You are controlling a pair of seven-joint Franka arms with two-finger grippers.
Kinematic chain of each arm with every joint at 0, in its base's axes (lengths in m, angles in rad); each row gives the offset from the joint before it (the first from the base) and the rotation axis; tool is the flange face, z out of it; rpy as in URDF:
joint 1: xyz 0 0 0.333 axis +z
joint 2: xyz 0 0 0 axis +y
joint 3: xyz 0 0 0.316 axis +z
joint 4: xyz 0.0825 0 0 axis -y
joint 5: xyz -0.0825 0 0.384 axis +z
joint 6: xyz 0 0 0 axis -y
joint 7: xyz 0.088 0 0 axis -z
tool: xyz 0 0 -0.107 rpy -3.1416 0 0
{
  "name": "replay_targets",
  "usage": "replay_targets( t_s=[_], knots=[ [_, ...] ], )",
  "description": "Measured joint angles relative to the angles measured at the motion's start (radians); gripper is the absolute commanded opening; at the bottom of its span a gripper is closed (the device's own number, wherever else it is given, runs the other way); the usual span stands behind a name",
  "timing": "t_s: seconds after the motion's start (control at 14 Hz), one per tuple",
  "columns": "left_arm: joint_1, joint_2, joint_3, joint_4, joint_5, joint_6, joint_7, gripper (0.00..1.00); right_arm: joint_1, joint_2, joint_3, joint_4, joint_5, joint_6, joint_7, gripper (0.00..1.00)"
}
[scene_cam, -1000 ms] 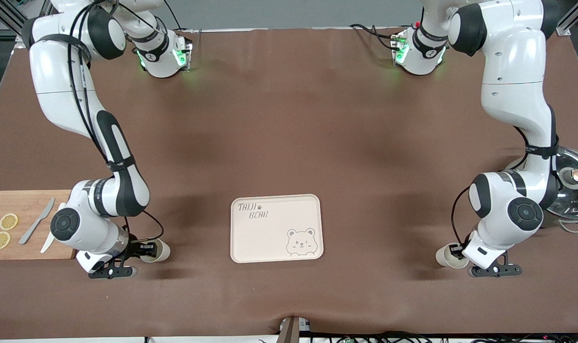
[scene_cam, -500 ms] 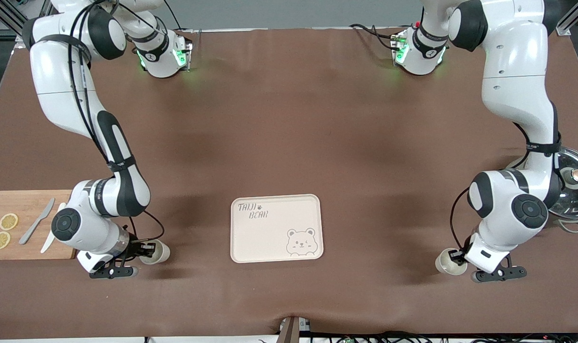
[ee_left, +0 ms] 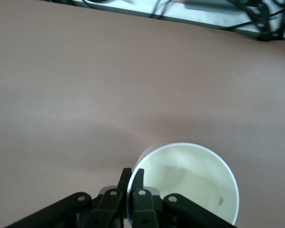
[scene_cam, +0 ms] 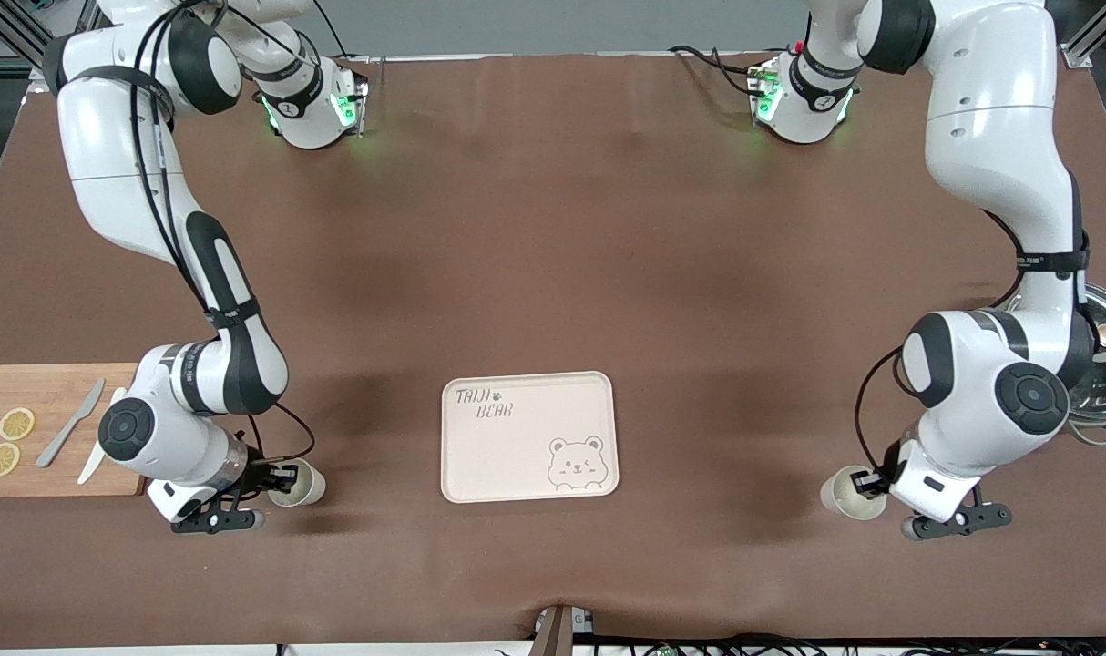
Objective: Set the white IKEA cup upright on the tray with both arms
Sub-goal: 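Carry both cups with both grippers over the white tray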
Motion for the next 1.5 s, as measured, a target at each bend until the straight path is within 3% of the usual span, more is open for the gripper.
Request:
replay_targets(
  t_s=[0.21, 0.64, 1.5],
  knots=[
    [-0.083, -0.018, 0.002, 0.001, 0.0, -0.017, -0.139, 0.0, 0.007, -0.001, 0.008, 0.021, 0.001, -0.027, 0.0, 0.0],
    [-0.204, -0.02, 0.004, 0.001, 0.0, -0.033, -0.376, 0.0, 0.092, -0.029, 0.017, 0.151, 0.004, -0.235, 0.182, 0.0],
    [-0.423, 0.015, 0.008, 0.02, 0.0, -0.035, -0.768, 0.0, 0.317, -0.029, 0.017, 0.16, 0.004, -0.189, 0.637, 0.0]
  ],
)
